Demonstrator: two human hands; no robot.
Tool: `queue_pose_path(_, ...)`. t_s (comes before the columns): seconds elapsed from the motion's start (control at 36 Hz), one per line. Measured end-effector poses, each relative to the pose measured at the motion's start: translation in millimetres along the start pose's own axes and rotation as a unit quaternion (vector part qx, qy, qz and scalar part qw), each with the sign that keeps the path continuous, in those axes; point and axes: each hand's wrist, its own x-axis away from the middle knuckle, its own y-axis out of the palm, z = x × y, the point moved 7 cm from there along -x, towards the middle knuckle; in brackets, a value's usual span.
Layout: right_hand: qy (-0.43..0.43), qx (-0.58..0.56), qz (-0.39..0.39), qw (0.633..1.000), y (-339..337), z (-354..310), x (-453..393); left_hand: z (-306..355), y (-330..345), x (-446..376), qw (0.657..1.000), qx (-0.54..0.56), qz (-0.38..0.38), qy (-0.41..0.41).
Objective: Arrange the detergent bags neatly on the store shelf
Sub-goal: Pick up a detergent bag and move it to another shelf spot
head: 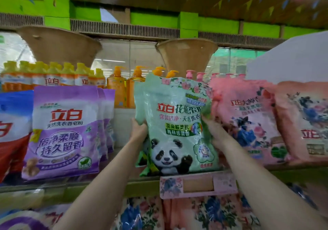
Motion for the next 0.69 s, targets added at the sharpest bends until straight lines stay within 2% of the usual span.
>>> queue_pose_path(0.08,-0.011,0.0,0.008,1.0,2,-2,-2,22,-6,18,0.999,-0.008,0.037,-0.014)
queue_pose_path(0.14,-0.02,-0.01,0.013,1.0,0,-3,-1,43,-10,37,0.997,-0.004,0.061,0.049)
queue_pose_path(0.19,-0.031,-0.021,0.025,0.999,-5,-1,-5,60,-7,58,0.991,0.01,0.037,0.13)
queue_pose_path(0.22,-0.035,-0.013,0.027,0.999,-5,0,-7,64,-4,66,0.989,-0.012,0.016,0.146)
queue_pose_path(0.31,-0.07,0.006,0.043,0.997,-4,-6,-7,55,1,64,0.989,-0.102,-0.021,0.102)
queue_pose_path(0.39,-0.103,0.022,0.084,0.991,-5,-12,-2,53,0,59,0.996,-0.049,-0.035,0.064)
queue_pose_path(0.44,-0.1,0.025,0.106,0.989,-10,-11,-5,53,-7,51,0.999,-0.02,-0.006,0.045)
queue_pose_path(0.5,-0.112,0.02,0.078,0.99,-3,-16,-4,50,-18,45,0.998,0.033,0.028,0.037)
queue_pose_path(0.56,-0.119,0.049,0.013,0.992,15,-22,-1,46,-28,41,0.995,0.063,0.075,0.028)
queue_pose_path(0.61,-0.08,0.081,-0.05,0.992,27,-18,-4,42,-40,38,0.99,0.058,0.127,0.011)
queue_pose_path(0.64,-0.063,0.088,-0.064,0.992,28,-17,-7,41,-45,36,0.988,0.048,0.145,0.008)
queue_pose_path(0.69,-0.039,0.063,-0.036,0.997,17,-17,-12,42,-56,33,0.987,0.031,0.158,0.014)
